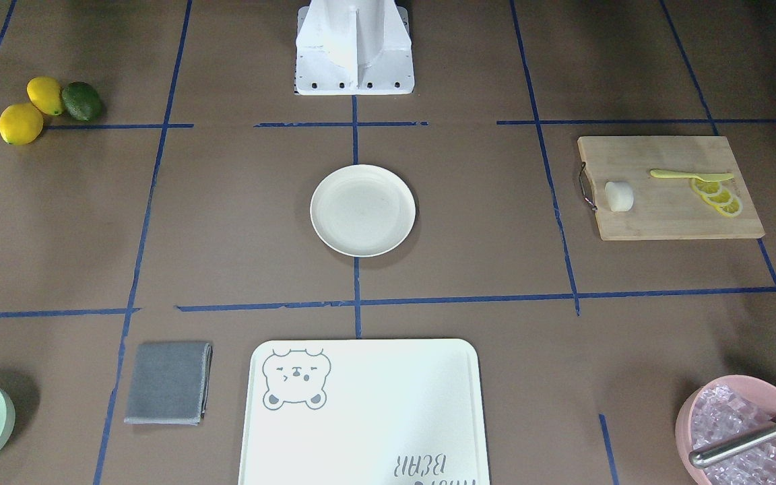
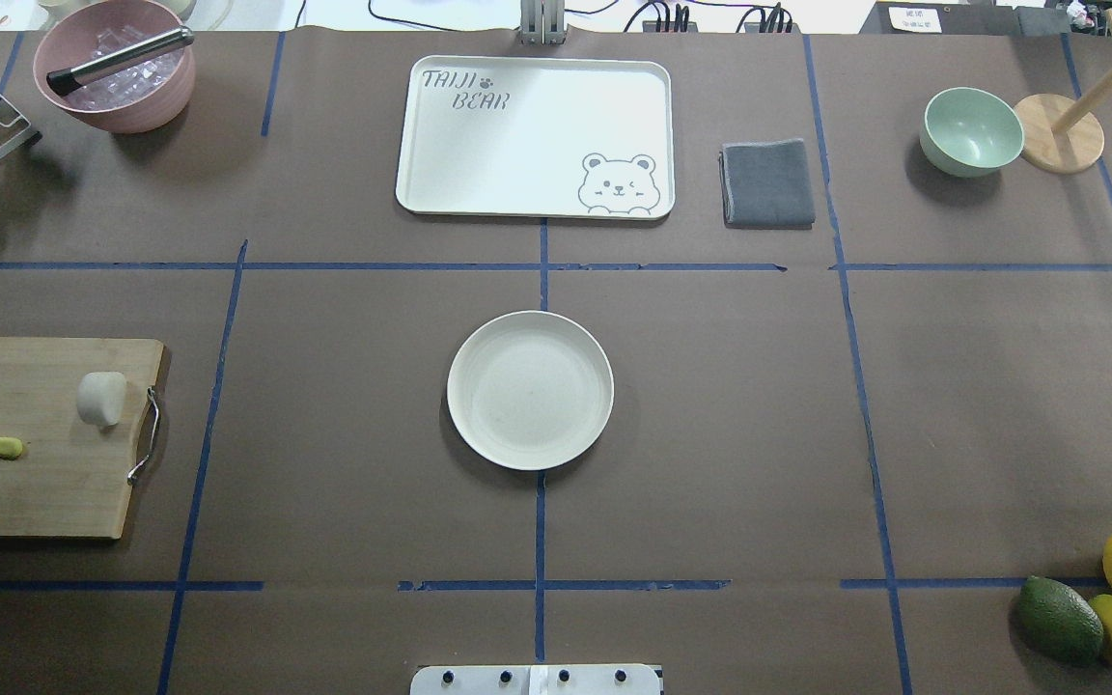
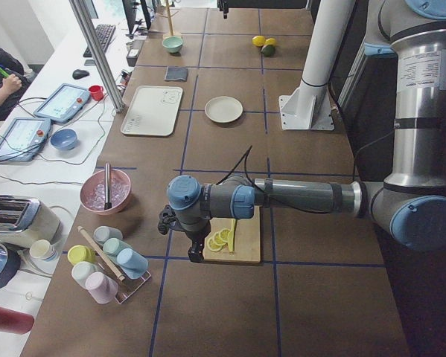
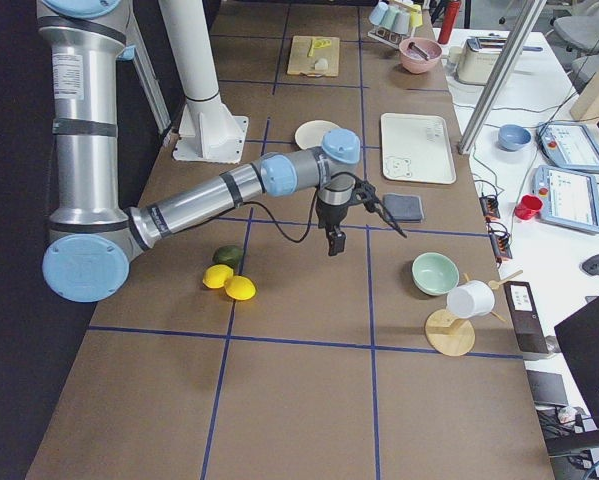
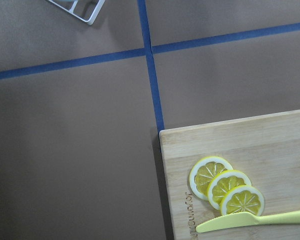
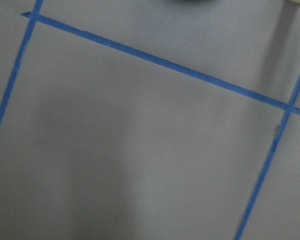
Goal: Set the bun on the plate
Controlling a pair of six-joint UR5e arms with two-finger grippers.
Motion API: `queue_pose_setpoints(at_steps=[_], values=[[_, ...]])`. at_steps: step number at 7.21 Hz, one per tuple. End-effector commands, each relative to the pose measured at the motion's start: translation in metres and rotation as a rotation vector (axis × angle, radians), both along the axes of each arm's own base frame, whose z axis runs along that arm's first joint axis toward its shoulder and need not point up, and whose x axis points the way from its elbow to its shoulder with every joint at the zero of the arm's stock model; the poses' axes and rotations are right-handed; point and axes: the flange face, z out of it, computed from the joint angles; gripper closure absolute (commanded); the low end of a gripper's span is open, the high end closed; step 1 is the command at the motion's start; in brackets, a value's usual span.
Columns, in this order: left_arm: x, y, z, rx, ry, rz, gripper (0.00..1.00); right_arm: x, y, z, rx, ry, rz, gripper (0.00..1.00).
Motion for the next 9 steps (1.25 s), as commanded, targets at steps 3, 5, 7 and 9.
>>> queue_pose_setpoints(at_steps=[3,5,7,9], values=[[0.004,-0.026,-0.023,0.191,0.014,-0.011,0.00,0.090,0.052,0.099,-0.127,0.002,0.088,0.00],[0.007,-0.029,-0.028,0.207,0.024,-0.012,0.00,0.090,0.054,0.101,-0.134,-0.002,0.090,0.00],[0.079,-0.028,-0.062,0.184,0.073,0.023,0.00,0.090,0.054,0.099,-0.132,-0.004,0.091,0.00],[0.133,-0.014,-0.081,0.103,0.089,-0.051,0.00,0.090,0.054,0.097,-0.129,-0.006,0.092,0.00]])
